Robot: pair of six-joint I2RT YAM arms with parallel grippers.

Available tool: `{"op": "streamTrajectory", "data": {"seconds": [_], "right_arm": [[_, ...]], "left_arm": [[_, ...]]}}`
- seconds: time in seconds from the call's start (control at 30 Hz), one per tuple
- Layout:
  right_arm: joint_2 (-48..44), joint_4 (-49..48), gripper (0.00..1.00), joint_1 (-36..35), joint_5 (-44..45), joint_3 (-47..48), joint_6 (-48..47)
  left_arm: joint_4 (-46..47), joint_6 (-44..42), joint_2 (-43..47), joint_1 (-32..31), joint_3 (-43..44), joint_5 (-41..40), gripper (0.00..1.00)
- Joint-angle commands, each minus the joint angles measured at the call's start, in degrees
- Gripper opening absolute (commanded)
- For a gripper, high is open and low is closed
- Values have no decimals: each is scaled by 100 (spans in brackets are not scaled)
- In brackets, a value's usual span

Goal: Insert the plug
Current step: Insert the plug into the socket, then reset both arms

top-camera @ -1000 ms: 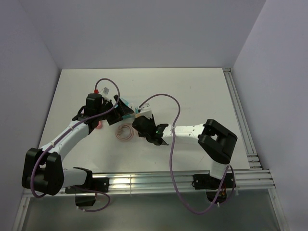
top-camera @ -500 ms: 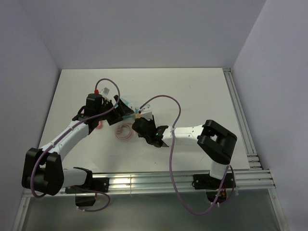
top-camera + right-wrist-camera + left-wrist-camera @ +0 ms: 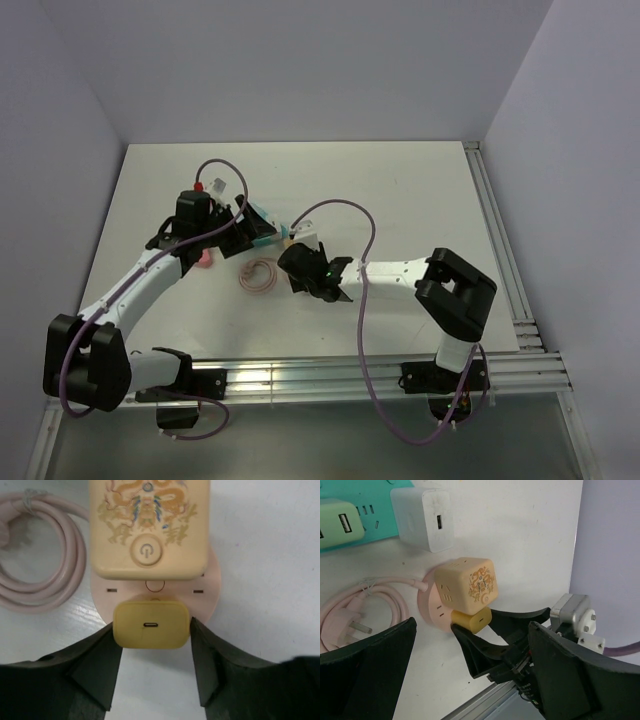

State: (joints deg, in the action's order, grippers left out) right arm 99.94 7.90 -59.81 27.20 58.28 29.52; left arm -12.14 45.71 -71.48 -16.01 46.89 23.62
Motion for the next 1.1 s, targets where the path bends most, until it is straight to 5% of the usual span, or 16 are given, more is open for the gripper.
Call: {"op": "streamTrajectory", "data": {"seconds": [0.0, 0.3, 0.7, 1.07], "right_arm": [[105, 1328, 63, 171, -479, -28, -183], [-685, 1188, 98, 374, -690, 26, -438], [-3144, -25, 100, 453, -234, -1406, -456], [-6035, -702, 100, 470, 1006, -3032, -403]], "left_arm": [[-148, -194, 179, -7, 346, -120, 99], [-543, -344, 319, 37, 636, -331, 99], [-667, -441, 1310, 54, 180, -1305, 100], [149, -239, 3234, 45, -1436, -2247, 99]]}}
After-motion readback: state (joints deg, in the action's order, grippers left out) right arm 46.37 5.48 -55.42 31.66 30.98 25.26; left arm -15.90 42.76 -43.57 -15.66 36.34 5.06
